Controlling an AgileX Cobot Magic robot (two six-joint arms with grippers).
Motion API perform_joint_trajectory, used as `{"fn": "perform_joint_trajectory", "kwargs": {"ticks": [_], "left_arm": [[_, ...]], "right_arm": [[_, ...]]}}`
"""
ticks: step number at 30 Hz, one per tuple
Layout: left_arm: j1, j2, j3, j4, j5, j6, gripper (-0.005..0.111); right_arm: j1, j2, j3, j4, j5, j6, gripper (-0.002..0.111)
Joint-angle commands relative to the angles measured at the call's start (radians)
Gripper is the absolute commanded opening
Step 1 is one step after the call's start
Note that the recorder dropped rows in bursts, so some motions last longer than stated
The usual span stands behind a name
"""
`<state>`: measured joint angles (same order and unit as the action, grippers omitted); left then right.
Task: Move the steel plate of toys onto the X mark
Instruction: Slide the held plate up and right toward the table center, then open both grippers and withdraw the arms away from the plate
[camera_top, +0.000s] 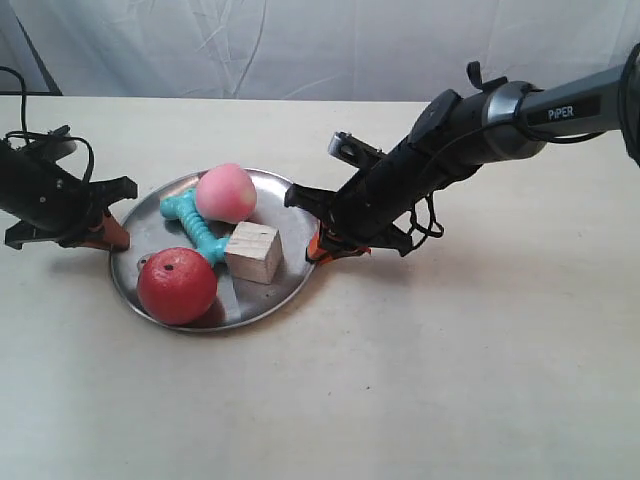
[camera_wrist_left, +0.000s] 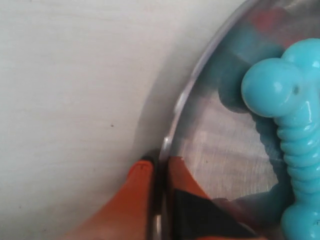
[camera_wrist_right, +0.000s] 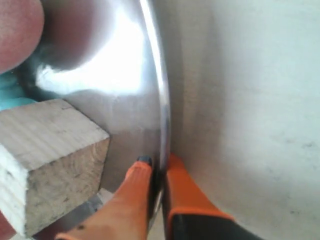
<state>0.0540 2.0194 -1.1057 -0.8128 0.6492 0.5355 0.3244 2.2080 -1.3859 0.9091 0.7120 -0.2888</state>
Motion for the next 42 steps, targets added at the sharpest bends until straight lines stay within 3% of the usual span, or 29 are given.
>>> {"fn": "perform_joint_trajectory", "kwargs": {"ticks": [1,6,12,14,19,22,30,38,40,42], "left_arm": [[-0.028,0.0,-0.008,-0.064,0.053,-0.003,0.0],[-0.028,0.0,-0.008,-0.017,0.055,-0.002,0.009],[-0.024,0.0,-0.008,0.022,0.056,-0.002,0.036],[-0.024,0.0,-0.008,0.024,0.056,-0.002,0.041],[-0.024,0.0,-0.008,0.019,0.056,-0.004,0.043],[-0.024,-0.004,-0.008,0.017,0.056,-0.004,0.043],[-0.024,-0.079,-0.008,0.022,0.006,-0.002,0.042],[-0.024,-0.169,-0.008,0.039,-0.016,-0.002,0.042],[-0.024,-0.192,-0.008,0.041,-0.011,-0.002,0.042],[-0.024,-0.23,-0.008,0.041,-0.004,-0.002,0.037]], "right_arm": [[0.024,0.0,-0.014,-0.047,0.06,-0.049,-0.001],[0.024,0.0,-0.014,-0.09,0.053,-0.049,-0.001],[0.024,0.0,-0.014,-0.098,0.059,-0.049,-0.001],[0.024,0.0,-0.014,-0.105,0.059,-0.049,0.005],[0.024,0.0,-0.014,-0.116,0.05,-0.049,0.035],[0.024,-0.001,-0.014,-0.116,0.045,-0.049,0.042],[0.024,-0.061,-0.015,-0.182,0.03,-0.035,0.042],[0.024,-0.133,-0.015,-0.441,0.048,0.164,0.042],[0.024,-0.162,-0.015,-0.5,0.082,0.189,0.037],[0.024,-0.206,-0.015,-0.543,0.116,0.189,0.025]]}}
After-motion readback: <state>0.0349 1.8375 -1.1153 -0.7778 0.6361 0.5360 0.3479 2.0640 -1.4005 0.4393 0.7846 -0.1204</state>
